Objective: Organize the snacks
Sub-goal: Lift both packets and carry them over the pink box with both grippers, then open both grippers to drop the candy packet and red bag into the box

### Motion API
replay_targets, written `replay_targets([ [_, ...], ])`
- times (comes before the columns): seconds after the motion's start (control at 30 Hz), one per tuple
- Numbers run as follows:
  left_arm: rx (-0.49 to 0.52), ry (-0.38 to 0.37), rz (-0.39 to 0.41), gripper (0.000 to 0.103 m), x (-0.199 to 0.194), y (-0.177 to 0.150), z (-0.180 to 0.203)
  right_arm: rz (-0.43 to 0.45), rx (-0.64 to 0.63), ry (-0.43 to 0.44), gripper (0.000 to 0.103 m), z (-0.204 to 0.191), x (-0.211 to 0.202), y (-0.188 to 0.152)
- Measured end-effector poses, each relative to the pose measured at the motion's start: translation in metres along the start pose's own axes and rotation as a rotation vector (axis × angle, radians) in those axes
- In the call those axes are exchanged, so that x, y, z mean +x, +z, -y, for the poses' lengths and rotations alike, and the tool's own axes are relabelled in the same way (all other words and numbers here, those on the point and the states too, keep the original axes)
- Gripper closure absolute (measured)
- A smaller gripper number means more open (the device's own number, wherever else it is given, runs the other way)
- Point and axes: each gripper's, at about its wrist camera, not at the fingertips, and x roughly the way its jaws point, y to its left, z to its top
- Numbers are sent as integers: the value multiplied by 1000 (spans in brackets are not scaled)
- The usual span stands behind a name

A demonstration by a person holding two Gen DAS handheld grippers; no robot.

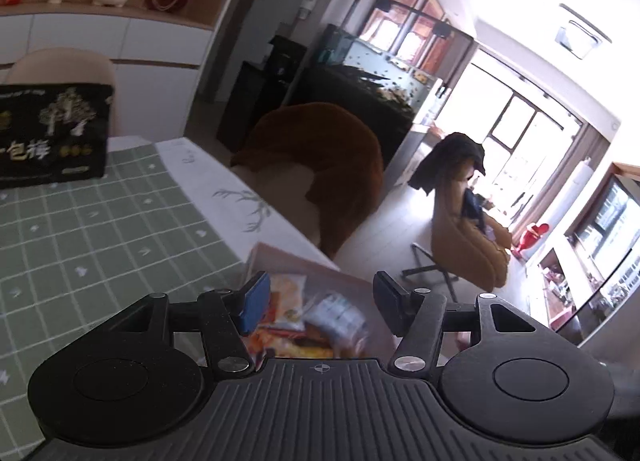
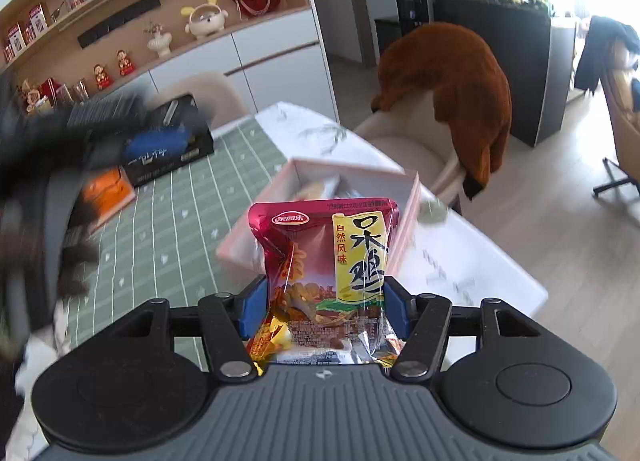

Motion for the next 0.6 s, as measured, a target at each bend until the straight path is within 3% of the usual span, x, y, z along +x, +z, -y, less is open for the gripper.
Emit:
replay_targets([
  [0.1,-68,24,-23,40,-22,-30,-23,59,-21,8,42,-12,8,31],
  [0.2,-118,76,-49,40,-35,-59,-41,83,-36,-17,26,-23,36,72],
  [0.33,-100,159,-74,40,-52,-93,-59,64,-3,-83,26,-28,74,95],
  [0.47,-53,255,-116,40,-65,-126,-76,20,63,-105,26,-27,91,65],
  [0.6,2,311,-114,40,-68,-146,-87,-32,90,-105,26,-33,93,-5],
])
